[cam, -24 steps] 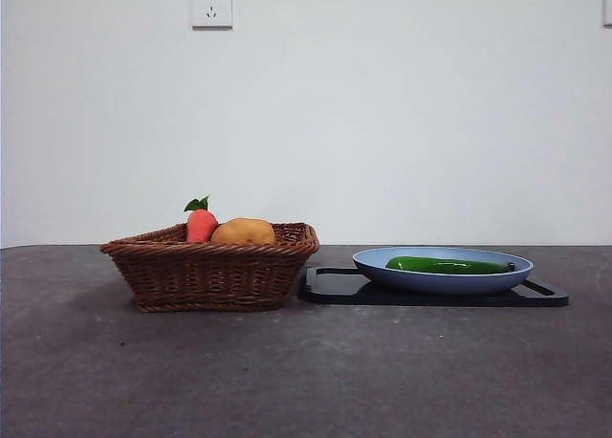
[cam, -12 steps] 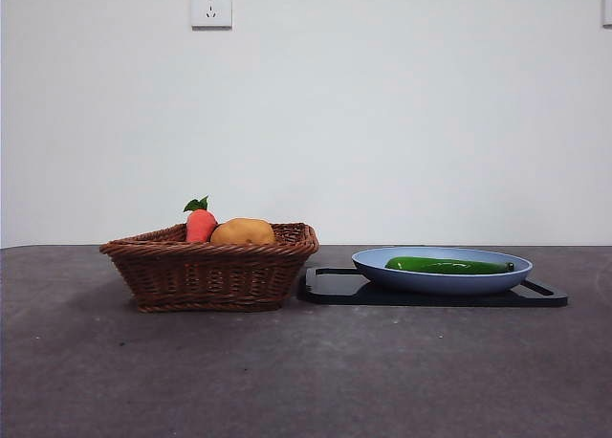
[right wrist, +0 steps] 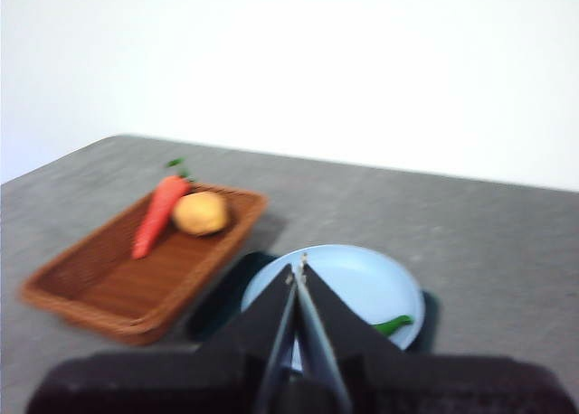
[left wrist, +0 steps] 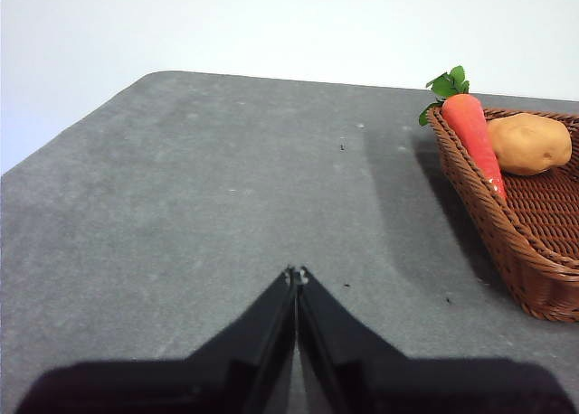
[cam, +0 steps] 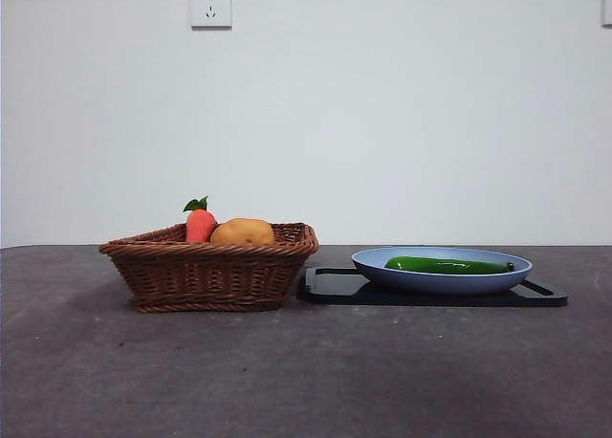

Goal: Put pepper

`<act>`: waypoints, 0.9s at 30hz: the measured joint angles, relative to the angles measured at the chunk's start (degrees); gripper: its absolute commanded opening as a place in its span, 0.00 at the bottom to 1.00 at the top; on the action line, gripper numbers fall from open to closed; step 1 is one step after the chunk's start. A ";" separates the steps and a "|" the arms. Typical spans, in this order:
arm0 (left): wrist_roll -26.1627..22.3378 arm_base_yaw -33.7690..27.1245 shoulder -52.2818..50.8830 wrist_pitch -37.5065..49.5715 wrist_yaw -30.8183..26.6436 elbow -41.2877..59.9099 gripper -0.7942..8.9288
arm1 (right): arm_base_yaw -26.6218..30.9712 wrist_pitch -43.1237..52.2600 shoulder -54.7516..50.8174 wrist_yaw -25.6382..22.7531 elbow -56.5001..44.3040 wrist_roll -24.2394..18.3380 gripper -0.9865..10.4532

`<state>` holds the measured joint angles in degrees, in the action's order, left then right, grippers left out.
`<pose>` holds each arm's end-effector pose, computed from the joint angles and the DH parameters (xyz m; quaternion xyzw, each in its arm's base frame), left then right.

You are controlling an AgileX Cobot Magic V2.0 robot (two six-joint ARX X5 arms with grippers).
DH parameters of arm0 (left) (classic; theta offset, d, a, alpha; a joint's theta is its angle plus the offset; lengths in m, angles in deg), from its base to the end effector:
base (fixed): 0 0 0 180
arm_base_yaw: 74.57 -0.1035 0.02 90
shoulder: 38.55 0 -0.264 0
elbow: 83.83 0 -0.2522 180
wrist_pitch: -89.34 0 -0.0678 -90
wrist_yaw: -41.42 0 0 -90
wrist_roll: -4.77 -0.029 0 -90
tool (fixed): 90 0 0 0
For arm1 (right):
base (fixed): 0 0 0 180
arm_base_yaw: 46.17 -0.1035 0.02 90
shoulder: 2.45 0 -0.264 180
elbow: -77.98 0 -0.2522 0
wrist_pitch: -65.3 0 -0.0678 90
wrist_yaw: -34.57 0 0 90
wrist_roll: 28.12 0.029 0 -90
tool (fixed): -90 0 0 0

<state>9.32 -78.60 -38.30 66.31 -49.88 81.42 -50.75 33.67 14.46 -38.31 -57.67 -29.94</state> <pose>0.0956 0.0074 0.1534 -0.0413 0.0724 0.0493 0.9953 0.0855 0.0154 0.2895 -0.0116 0.0333 0.1887 0.9814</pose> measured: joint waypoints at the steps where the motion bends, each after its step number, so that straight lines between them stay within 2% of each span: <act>1: 0.00 0.00 0.00 -0.02 -0.02 0.00 0.09 | 0.00 2.51 -1.70 -1.20 -3.10 0.20 0.10; 5: 0.00 0.00 0.00 0.00 -0.02 0.00 0.09 | 0.00 9.05 -7.54 -3.74 -13.11 1.03 0.10; 13: 0.00 0.00 0.00 0.00 0.00 0.00 0.09 | 0.00 11.47 -15.58 -3.87 -26.14 2.21 0.10; 19: 0.00 0.00 0.00 0.00 0.00 0.00 0.09 | 0.00 11.21 -16.68 -3.89 -28.52 3.56 0.10; 27: 0.00 0.00 0.00 -0.02 0.00 0.00 0.09 | 0.00 6.23 -16.68 -3.87 -28.76 3.83 0.10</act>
<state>9.32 -78.60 -38.30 66.28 -49.88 81.42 -50.75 39.90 -2.22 -42.18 -86.43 -26.12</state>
